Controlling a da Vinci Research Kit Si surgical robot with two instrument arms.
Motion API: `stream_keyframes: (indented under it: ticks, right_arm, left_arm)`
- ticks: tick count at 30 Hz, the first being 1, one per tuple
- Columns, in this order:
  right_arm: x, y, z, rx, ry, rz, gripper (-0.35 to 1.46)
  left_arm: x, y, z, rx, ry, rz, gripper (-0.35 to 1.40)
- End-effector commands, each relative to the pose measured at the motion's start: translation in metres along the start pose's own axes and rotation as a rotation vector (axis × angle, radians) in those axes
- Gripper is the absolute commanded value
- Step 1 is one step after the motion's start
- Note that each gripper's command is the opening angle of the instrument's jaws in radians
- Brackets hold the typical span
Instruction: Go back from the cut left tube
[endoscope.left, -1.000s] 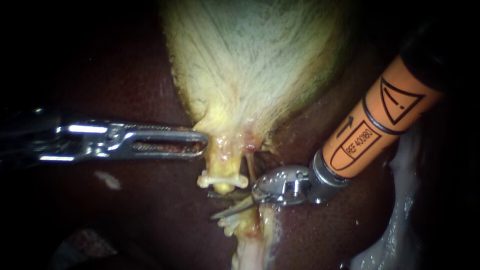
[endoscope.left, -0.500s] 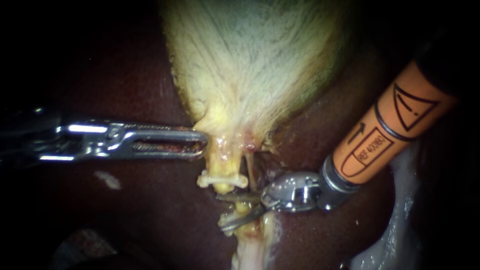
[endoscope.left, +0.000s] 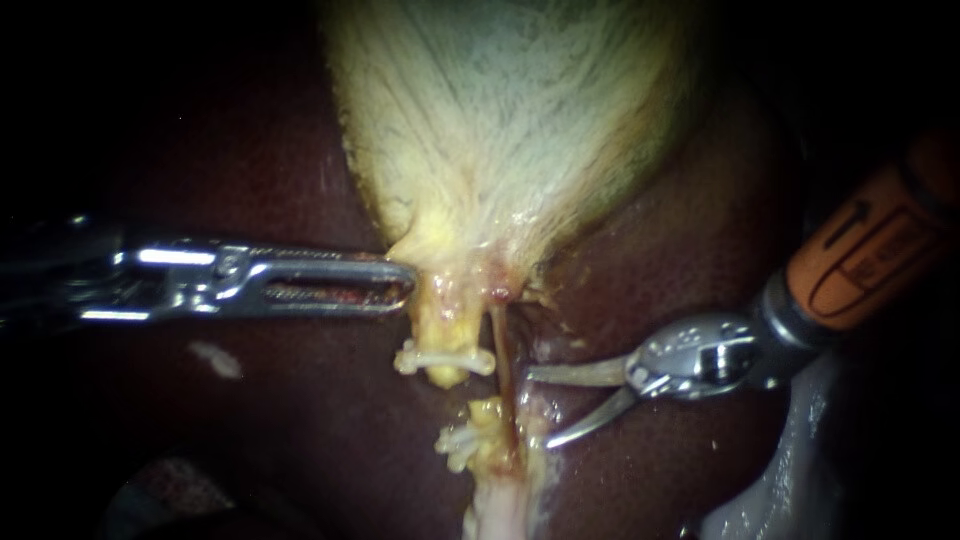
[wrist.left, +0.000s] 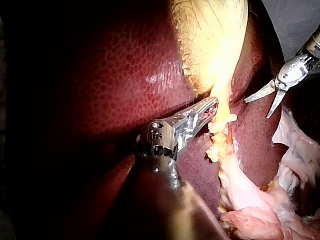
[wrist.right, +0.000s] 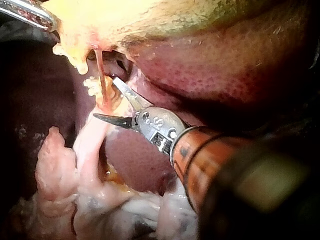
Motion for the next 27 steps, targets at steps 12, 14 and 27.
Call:
stream_keyframes:
  ticks: [12,14,27]
  right_arm:
    - [0.0005,0.0012,-0.0025,-0.070,0.019,-0.090,1.38]
    - [0.0005,0.0012,-0.0025,-0.070,0.019,-0.090,1.38]
    - [0.0004,0.0011,-0.0025,-0.067,0.020,-0.091,1.38]
  left_arm:
    - [0.0001,0.0000,0.0004,-0.003,-0.002,0.001,-0.35]
    - [0.0004,0.0000,0.0009,-0.003,-0.002,0.003,-0.35]
    - [0.0021,0.0005,0.0053,0.003,0.014,0.015,-0.35]
